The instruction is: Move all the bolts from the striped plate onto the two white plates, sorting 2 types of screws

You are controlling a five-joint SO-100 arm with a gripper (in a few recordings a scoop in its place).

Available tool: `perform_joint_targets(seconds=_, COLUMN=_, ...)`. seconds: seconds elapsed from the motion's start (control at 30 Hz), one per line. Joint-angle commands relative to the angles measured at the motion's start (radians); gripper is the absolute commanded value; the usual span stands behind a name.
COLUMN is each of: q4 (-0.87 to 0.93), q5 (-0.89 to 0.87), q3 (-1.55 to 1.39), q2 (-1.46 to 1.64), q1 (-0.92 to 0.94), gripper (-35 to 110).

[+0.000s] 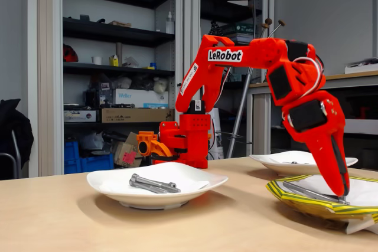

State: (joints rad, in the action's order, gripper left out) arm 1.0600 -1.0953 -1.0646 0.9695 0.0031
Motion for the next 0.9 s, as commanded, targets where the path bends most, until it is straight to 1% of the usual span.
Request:
perform_joint_targets(seconds=0.0, q4=0.035, q5=0.017, q3=0.006, q2=0.1, q1=0.02, gripper=5)
perform_joint_targets(seconds=0.3, q4=0.15, q5=0.018, q3=0.003, q2=0.143, q1=0.015, gripper=4)
perform_joint_targets(seconds=0.47, q4=0.207, q5=0.018, q3=-0.06, q2=0.166, q1=0.018, gripper=4)
perform_joint_targets(seconds=0.87, q4=0.172, q5=0.061, q3=-0.147, q2=0.166, q1=0.067, gripper=6)
